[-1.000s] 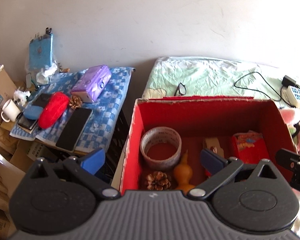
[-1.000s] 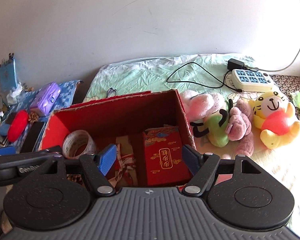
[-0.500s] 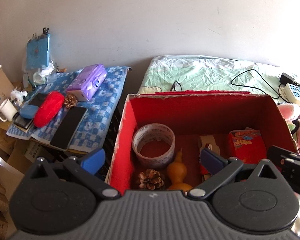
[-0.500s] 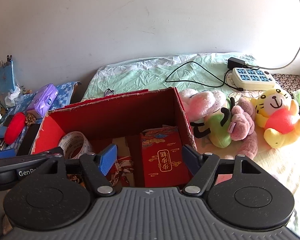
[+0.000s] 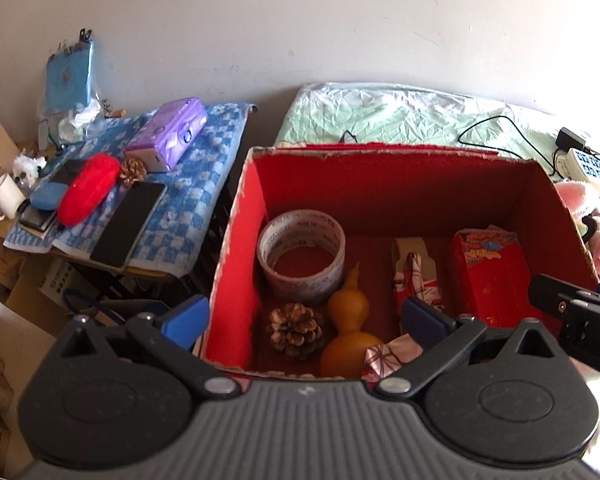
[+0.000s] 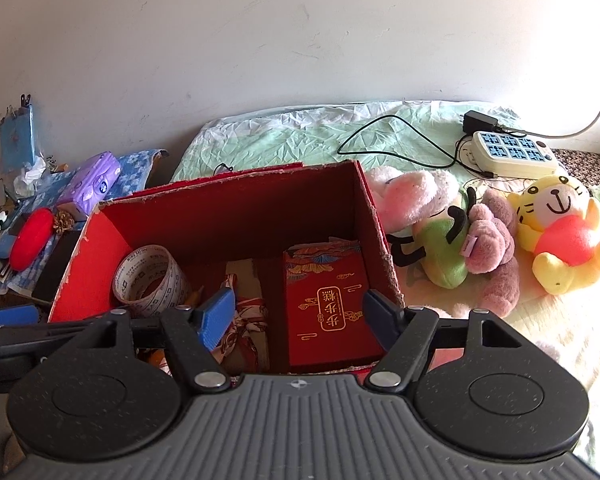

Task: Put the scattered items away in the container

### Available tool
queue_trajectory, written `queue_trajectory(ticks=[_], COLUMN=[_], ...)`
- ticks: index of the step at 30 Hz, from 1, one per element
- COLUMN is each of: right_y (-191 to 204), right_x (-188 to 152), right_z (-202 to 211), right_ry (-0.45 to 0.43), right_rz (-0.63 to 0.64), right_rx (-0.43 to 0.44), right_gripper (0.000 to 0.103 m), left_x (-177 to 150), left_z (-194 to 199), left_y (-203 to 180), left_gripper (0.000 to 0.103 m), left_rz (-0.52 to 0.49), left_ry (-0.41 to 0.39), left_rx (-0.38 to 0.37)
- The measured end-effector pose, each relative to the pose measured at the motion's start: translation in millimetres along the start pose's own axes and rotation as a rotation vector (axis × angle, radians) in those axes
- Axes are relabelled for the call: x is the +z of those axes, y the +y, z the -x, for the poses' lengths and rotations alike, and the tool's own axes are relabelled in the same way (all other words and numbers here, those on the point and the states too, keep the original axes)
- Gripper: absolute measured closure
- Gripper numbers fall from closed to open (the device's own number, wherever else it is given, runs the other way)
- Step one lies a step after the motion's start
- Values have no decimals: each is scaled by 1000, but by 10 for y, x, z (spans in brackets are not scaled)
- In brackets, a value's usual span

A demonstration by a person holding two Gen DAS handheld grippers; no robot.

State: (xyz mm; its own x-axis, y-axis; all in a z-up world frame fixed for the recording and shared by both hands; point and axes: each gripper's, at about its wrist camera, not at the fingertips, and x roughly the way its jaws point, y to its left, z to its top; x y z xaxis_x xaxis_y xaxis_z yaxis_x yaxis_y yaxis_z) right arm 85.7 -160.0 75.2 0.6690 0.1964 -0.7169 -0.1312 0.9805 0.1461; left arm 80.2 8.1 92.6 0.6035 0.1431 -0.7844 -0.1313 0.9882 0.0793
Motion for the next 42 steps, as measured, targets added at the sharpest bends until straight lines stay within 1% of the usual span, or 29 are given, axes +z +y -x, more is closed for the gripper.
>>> queue_trajectory(ticks=[1, 2, 4, 15, 24, 31, 36, 42], right_y=[-10, -22, -42, -140, -68, 20, 90, 146], right_x=[-8, -15, -23, 11, 95, 140, 156, 178], right_z=[-4, -5, -7, -1, -7, -92, -175, -169], right_ry=[3, 4, 6, 5, -8, 9, 41, 27], right_rz=[-4, -9, -14, -36, -12, 10, 27, 49], right_rx=[3, 6, 8, -2, 19, 35, 7, -37], right_gripper=[31, 35, 36, 36, 36, 36, 37, 37], left_x=[-7, -10, -13, 25, 138, 220, 232, 226], left_z=[-5, -12, -26, -60, -92, -126, -170, -226], left_y=[-3, -3, -3, -20, 81, 178, 247, 291], left_gripper=[2, 2, 2, 2, 2, 2, 2, 2], left_rz=[-2, -1, -1, -18, -3, -3, -1, -4], left_ry=[5, 10, 17, 28, 18, 7, 8, 14], left_rx=[-1, -5, -11, -4, 18, 30, 30, 29])
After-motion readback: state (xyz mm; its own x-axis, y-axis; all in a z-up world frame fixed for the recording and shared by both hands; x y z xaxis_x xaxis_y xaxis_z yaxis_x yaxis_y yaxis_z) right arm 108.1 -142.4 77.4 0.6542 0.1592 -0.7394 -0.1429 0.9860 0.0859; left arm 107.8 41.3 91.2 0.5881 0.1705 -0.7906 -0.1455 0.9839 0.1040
